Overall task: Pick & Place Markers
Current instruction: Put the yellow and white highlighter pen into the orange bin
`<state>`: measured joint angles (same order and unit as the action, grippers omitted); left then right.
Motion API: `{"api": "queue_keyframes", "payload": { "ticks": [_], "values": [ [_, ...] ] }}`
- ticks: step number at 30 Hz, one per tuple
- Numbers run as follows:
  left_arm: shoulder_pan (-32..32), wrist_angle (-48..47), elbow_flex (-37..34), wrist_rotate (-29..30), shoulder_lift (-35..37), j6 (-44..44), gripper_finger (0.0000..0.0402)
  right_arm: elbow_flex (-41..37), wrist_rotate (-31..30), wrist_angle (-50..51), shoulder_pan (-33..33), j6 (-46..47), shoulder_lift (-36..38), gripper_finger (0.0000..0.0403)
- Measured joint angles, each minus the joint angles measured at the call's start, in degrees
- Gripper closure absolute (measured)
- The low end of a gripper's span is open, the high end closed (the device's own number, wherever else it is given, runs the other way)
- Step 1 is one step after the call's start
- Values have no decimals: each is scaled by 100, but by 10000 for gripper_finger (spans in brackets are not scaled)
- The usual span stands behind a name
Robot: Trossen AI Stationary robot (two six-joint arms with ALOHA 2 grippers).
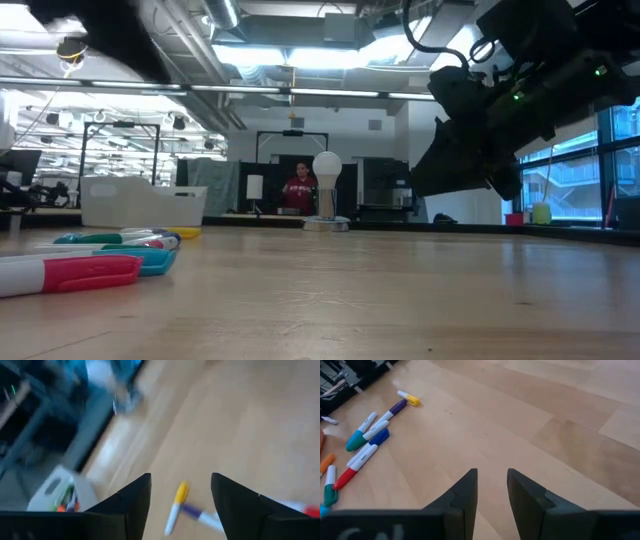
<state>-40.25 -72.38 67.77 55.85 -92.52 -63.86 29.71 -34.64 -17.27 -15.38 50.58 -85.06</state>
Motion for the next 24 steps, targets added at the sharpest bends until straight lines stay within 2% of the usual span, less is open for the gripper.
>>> {"api": "queue_keyframes", "payload": {
  "ticks": [4,10,16,21,24],
  "values": [
    [864,360,-358,-1042,8,1129,208,0,29,-1,24,-89,0,296],
    [1850,1507,-1432,-1755,8,2404,210,0,555,-5,24,-86,0,296],
    [2292,2871,-2187,-1781,88,3177,210,0,478,-5,20,-172,1,296],
    [2680,4290,-2557,-2249,295,4009,210,-2,381,-7,20,-170,2,296],
    [2924,4572,-2658,-2437,343,4201,210,-4,395,-31,7,-121,2,296]
  ]
}}
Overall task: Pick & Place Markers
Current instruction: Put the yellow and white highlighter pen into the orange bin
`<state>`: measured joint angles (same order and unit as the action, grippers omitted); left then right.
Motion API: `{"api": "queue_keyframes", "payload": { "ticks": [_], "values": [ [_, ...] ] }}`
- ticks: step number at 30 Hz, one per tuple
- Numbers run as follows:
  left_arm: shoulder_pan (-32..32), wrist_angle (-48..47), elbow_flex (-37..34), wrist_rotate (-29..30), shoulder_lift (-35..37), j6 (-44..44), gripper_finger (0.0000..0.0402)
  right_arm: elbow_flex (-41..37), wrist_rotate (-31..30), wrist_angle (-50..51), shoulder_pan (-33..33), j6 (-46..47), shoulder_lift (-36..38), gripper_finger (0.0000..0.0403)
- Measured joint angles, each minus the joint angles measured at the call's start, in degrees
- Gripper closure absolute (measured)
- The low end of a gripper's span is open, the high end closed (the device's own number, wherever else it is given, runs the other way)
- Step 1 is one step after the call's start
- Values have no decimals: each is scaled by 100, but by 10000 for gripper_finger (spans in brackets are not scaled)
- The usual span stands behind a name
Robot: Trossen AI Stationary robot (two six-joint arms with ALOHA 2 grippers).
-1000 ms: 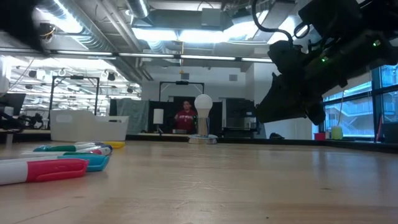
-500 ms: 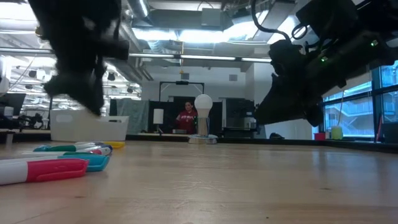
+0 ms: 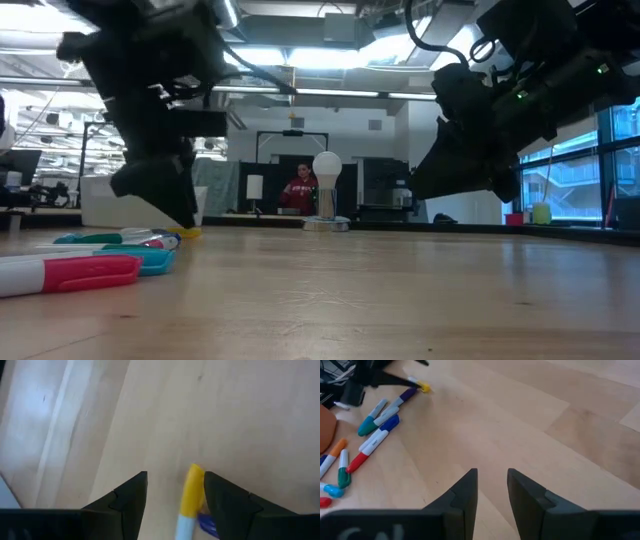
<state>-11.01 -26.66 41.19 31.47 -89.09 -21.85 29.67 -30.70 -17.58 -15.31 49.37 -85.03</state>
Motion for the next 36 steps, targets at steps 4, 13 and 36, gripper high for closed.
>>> {"api": "queue_keyframes", "payload": {
  "ticks": [4,13,36],
  "values": [
    [336,-16,-54,-115,4,-12,211,0,28,-2,-4,41,0,296],
    [1034,712,-181,-1677,-12,309,238,0,-16,-13,-2,98,0,296],
    [1433,938,-269,-854,140,-660,361,0,30,33,-103,-80,0,296]
  ]
}}
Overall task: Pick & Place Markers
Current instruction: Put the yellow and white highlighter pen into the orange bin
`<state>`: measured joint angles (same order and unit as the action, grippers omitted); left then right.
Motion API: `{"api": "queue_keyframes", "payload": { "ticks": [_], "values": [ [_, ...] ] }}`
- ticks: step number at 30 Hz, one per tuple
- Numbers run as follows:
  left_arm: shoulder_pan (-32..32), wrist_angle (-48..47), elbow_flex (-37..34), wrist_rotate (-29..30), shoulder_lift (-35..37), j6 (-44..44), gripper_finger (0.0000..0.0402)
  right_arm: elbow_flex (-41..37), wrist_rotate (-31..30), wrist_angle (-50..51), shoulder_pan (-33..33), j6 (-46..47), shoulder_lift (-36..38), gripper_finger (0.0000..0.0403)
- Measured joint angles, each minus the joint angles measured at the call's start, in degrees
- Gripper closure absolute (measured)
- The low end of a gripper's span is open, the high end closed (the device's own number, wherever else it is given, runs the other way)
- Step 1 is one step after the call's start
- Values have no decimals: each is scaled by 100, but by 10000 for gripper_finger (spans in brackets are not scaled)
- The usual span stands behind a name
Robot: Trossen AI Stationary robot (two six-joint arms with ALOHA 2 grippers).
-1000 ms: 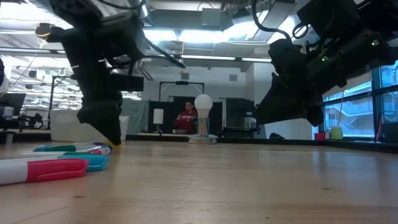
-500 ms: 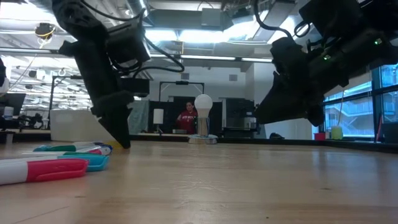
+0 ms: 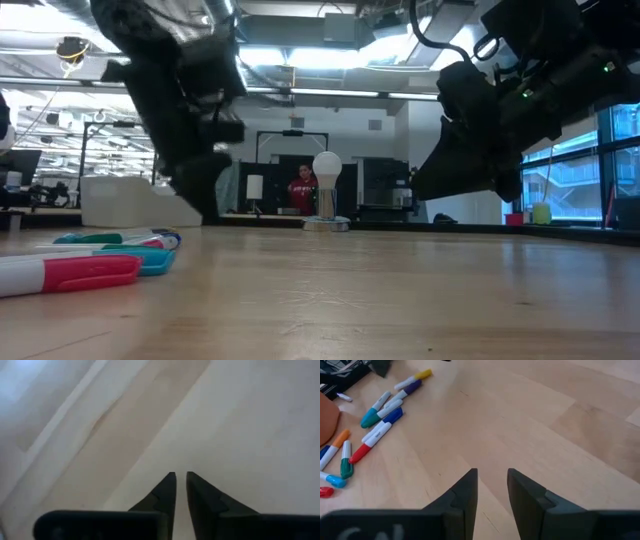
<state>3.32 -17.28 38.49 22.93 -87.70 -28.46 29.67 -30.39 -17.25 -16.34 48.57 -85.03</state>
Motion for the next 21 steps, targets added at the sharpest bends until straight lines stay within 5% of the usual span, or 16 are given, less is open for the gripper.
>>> {"api": "queue_keyframes", "payload": {
  "ticks": [10,21],
  "values": [
    [-751,-1506,-203,16,559,-1451,290,0,46,168,-158,97,2,296],
    [-1292,-1296,-384,27,572,-1487,265,0,46,170,-236,230,2,296]
  ]
}}
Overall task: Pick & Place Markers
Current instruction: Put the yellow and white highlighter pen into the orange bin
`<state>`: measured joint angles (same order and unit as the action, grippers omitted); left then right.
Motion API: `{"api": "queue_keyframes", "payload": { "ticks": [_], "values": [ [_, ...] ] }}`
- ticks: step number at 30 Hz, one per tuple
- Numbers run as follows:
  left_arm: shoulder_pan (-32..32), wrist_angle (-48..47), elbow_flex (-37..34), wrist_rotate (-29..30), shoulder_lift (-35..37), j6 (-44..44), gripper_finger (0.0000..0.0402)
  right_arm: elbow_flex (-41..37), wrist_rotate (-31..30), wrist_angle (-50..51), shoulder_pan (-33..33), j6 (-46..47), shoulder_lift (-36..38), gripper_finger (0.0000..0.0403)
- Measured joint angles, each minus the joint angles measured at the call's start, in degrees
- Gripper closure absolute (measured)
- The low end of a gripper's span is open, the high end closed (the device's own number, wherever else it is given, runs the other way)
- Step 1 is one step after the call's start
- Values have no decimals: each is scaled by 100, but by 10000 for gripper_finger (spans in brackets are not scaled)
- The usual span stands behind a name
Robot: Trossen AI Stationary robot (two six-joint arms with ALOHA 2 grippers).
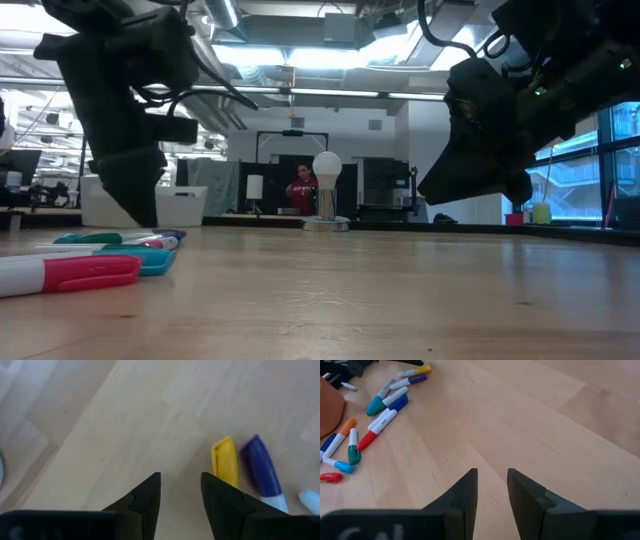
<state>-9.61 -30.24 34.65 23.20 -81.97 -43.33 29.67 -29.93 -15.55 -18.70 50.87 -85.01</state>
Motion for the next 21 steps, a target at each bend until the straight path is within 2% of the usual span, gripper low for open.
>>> {"api": "queue_keyframes", "payload": {
  "ticks": [3,7,12,17,21],
  "values": [
    [37,-33,0,118,77,5,267,0,0,2,0,-1,0,296],
    [34,-110,125,-120,382,241,262,0,0,2,2,-7,0,296],
    [-295,9,139,-192,690,361,251,0,0,13,2,-9,0,296],
    [-489,126,-89,-379,534,419,252,0,0,9,2,-8,0,296],
    [-347,352,-233,-384,259,370,259,0,0,-2,2,4,0,296]
  ]
}}
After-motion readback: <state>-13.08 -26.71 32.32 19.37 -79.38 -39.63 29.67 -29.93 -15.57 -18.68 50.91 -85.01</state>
